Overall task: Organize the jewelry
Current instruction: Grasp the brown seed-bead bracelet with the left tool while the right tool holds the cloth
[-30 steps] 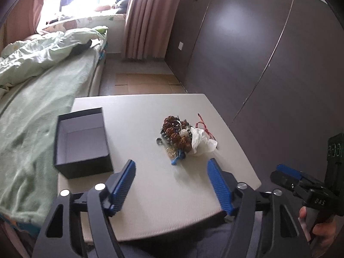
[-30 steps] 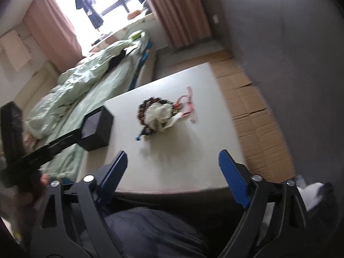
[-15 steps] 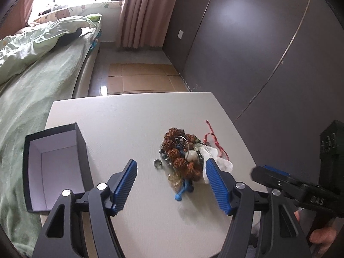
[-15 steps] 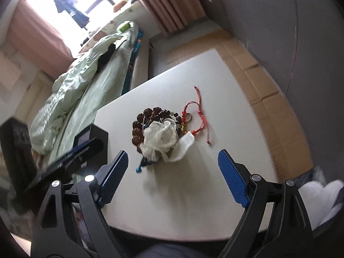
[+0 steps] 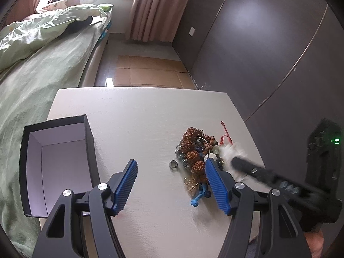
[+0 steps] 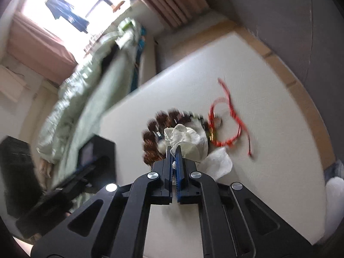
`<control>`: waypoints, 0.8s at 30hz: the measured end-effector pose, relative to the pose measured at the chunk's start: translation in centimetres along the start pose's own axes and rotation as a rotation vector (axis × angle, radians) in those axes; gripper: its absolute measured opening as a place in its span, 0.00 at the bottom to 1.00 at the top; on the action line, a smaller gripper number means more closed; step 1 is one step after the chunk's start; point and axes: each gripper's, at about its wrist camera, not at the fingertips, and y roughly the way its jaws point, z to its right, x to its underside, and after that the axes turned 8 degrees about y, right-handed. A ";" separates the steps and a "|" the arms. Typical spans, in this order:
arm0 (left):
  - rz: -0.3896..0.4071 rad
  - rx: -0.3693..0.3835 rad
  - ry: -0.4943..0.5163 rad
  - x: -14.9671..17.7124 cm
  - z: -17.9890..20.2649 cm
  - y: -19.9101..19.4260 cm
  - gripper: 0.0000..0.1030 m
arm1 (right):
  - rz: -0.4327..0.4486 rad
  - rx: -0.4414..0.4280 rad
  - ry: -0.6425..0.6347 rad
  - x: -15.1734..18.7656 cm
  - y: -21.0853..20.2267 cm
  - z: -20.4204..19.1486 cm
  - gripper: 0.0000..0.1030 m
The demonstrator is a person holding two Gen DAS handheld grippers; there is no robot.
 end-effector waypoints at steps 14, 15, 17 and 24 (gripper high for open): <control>-0.057 0.028 -0.003 -2.7 1.1 2.0 0.54 | 0.188 -0.104 0.118 -0.1 -6.7 4.3 0.03; -0.067 0.029 -0.004 -2.8 1.1 2.3 0.53 | 0.194 -0.105 0.119 -0.1 -6.8 4.2 0.03; -0.084 0.030 -0.005 -3.0 1.1 3.3 0.46 | 0.194 -0.116 0.120 0.1 -6.9 4.1 0.03; -0.163 0.061 -0.071 -3.5 -0.1 6.5 0.33 | 0.165 -0.132 0.136 -0.2 -5.8 4.3 0.03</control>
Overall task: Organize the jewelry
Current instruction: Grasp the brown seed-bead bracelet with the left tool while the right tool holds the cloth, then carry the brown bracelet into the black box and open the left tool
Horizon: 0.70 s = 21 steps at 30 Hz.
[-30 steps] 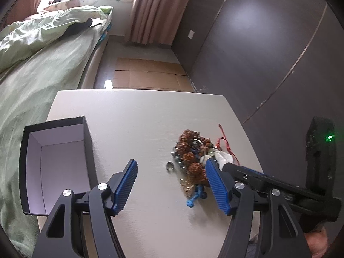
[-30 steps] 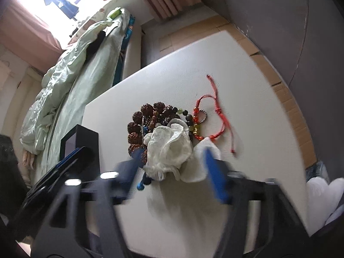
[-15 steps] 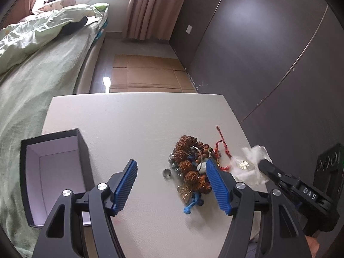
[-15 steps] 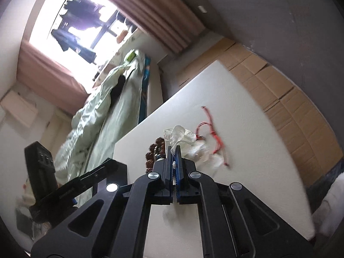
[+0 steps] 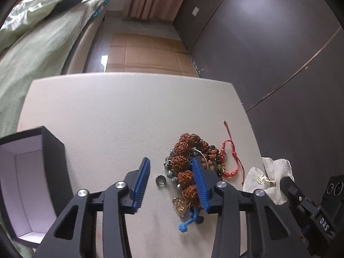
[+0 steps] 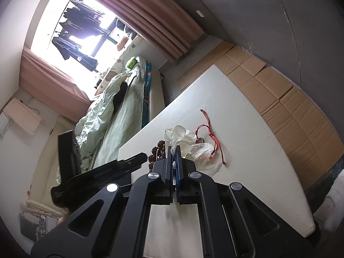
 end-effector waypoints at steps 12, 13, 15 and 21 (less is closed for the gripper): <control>-0.025 0.080 -0.012 -0.3 0.5 1.3 0.16 | 0.002 -0.007 0.039 0.2 -0.1 0.2 0.03; -0.010 0.085 -0.003 -0.4 0.8 0.7 0.16 | 0.005 -0.007 0.039 0.2 -0.1 0.2 0.03; 0.009 0.102 0.010 -0.5 1.4 -0.3 0.16 | 0.011 -0.006 0.034 0.2 -0.3 0.1 0.03; 0.075 0.113 0.092 -0.9 3.7 -4.2 0.16 | 0.020 -0.003 0.019 0.2 -0.3 -0.3 0.03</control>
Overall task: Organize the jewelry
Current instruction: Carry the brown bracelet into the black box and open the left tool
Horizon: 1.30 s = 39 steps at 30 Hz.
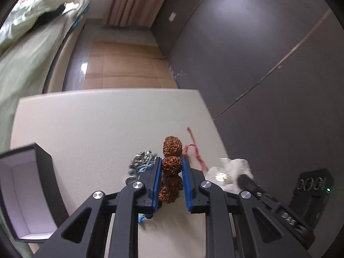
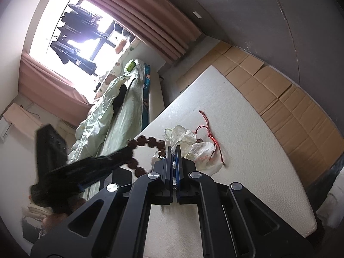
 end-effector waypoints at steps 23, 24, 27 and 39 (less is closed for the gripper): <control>0.202 -0.153 -0.014 0.7 -5.2 -16.0 0.16 | -0.058 -0.165 -0.139 3.8 2.1 -7.0 0.03; 0.200 -0.159 -0.023 1.0 -5.7 -16.2 0.16 | -0.067 -0.171 -0.148 4.1 2.4 -7.5 0.03; 0.191 -0.188 -0.043 2.5 -7.3 -16.8 0.16 | -0.087 -0.186 -0.177 4.8 3.0 -8.8 0.03; 0.077 -0.297 -0.098 6.5 -12.6 -13.1 0.17 | -0.139 -0.184 -0.232 6.8 4.6 -10.7 0.03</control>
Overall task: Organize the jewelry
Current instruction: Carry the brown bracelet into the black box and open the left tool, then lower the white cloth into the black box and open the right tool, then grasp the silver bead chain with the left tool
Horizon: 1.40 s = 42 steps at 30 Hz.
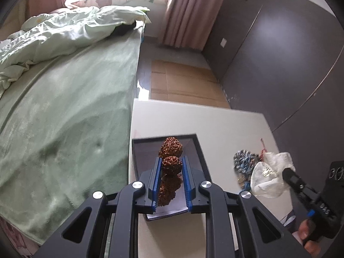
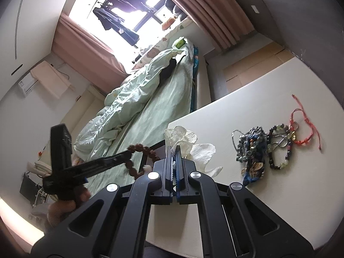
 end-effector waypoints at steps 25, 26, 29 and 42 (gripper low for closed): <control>0.109 -0.056 -0.101 1.5 -4.9 -5.3 0.78 | -0.242 -0.053 -0.066 1.1 10.4 -6.0 0.36; 0.112 -0.060 -0.104 1.5 -5.1 -5.5 0.79 | -0.248 -0.035 -0.054 1.2 10.6 -5.8 0.58; 0.119 -0.059 -0.109 1.5 -5.0 -5.9 0.79 | -0.190 -0.030 -0.037 1.0 9.0 -5.1 0.66; 0.121 0.000 -0.057 0.3 0.4 -4.3 0.79 | -0.060 0.114 0.090 -1.4 1.6 1.8 0.66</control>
